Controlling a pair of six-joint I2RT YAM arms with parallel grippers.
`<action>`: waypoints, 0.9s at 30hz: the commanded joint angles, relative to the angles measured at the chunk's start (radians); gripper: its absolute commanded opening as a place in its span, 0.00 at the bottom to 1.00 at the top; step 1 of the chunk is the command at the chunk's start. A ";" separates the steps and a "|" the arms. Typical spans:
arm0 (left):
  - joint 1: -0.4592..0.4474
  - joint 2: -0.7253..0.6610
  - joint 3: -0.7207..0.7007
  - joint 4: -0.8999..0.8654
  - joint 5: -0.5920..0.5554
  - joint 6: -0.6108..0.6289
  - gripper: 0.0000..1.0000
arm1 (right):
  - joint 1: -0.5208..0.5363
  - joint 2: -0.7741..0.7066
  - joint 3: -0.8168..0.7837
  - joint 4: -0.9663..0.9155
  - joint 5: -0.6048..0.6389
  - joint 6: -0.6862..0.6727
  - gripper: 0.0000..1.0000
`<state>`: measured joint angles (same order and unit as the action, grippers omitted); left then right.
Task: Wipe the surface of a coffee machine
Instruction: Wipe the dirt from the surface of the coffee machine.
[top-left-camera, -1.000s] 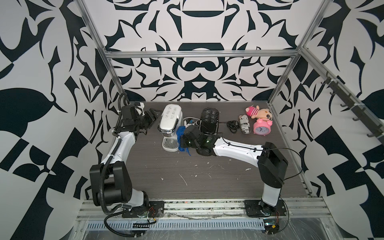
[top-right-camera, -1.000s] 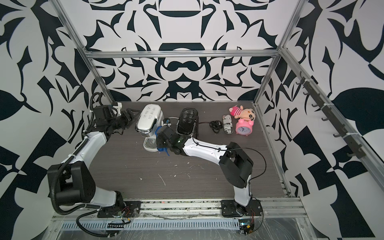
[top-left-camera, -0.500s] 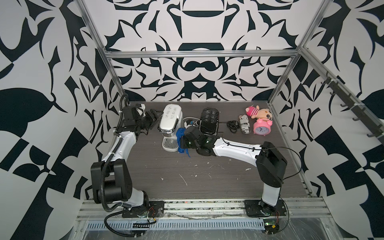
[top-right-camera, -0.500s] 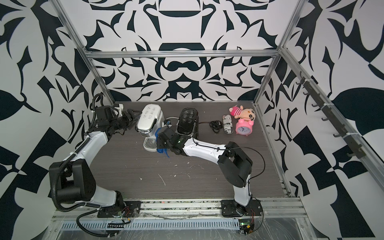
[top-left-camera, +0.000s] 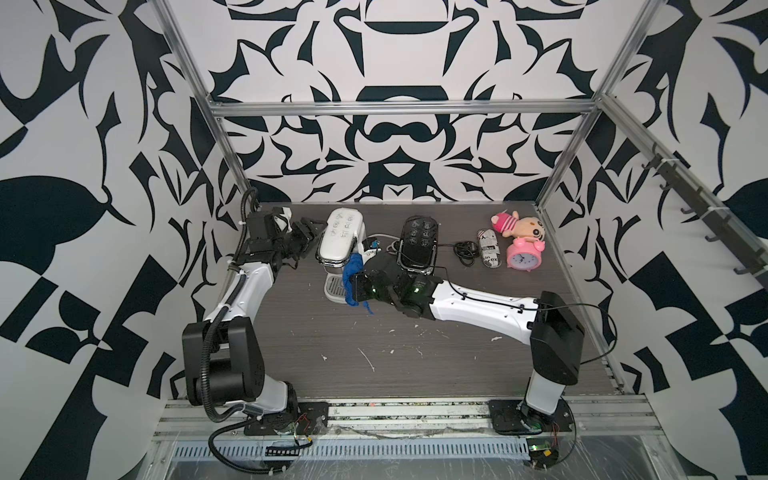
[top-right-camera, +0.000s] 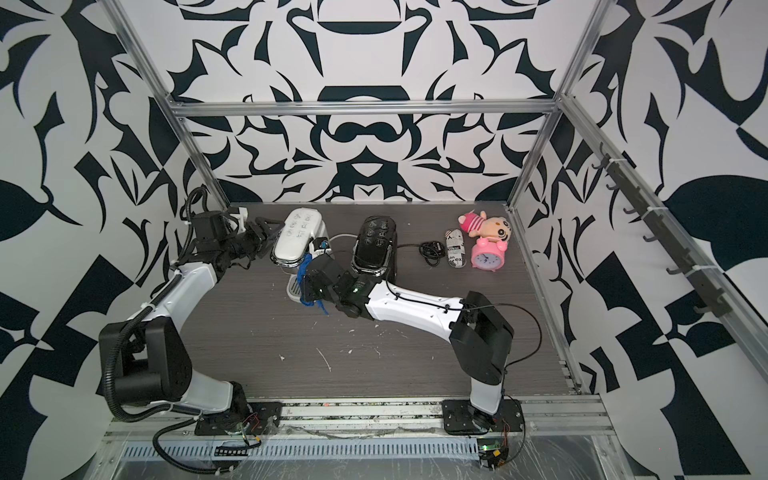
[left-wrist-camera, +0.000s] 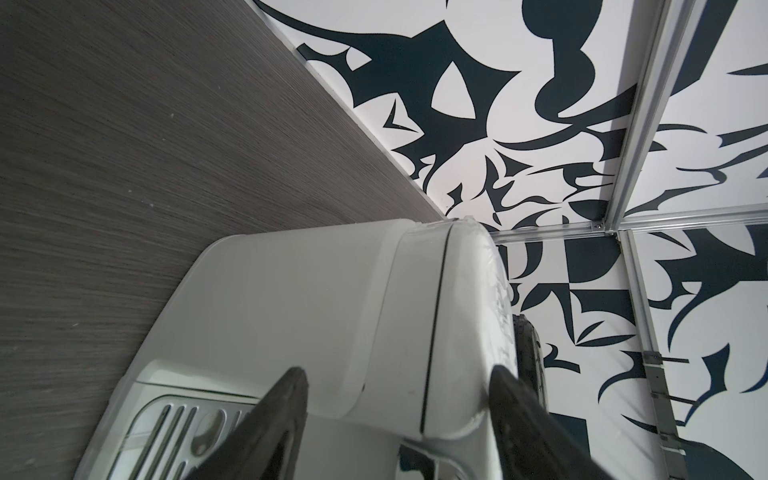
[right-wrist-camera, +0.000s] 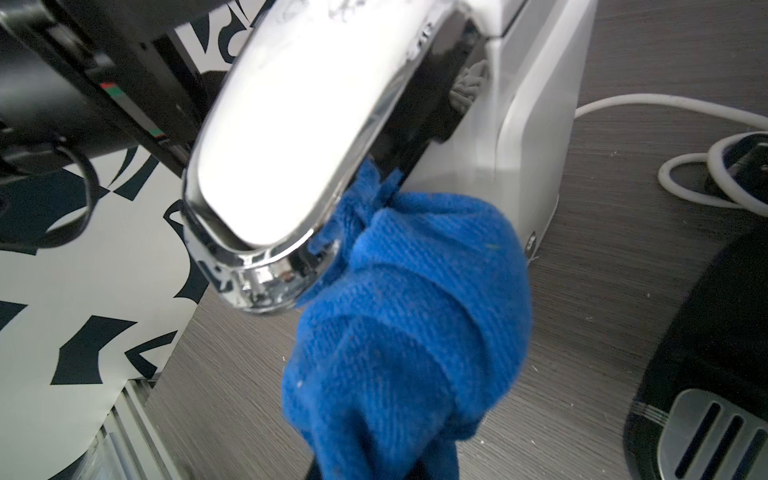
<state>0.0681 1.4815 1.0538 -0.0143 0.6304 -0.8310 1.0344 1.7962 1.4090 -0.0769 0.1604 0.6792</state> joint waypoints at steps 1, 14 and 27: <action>-0.009 0.023 -0.027 -0.036 0.006 0.003 0.71 | -0.004 -0.037 0.016 0.046 0.021 -0.033 0.00; -0.011 0.026 -0.033 -0.035 0.007 -0.012 0.71 | -0.048 0.104 0.049 -0.030 -0.022 0.013 0.00; -0.020 0.026 -0.033 -0.033 0.012 -0.014 0.69 | -0.088 0.143 0.095 0.106 -0.019 -0.020 0.00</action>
<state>0.0547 1.4826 1.0531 -0.0048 0.6411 -0.8482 0.9535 1.9606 1.4467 -0.0456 0.1127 0.6800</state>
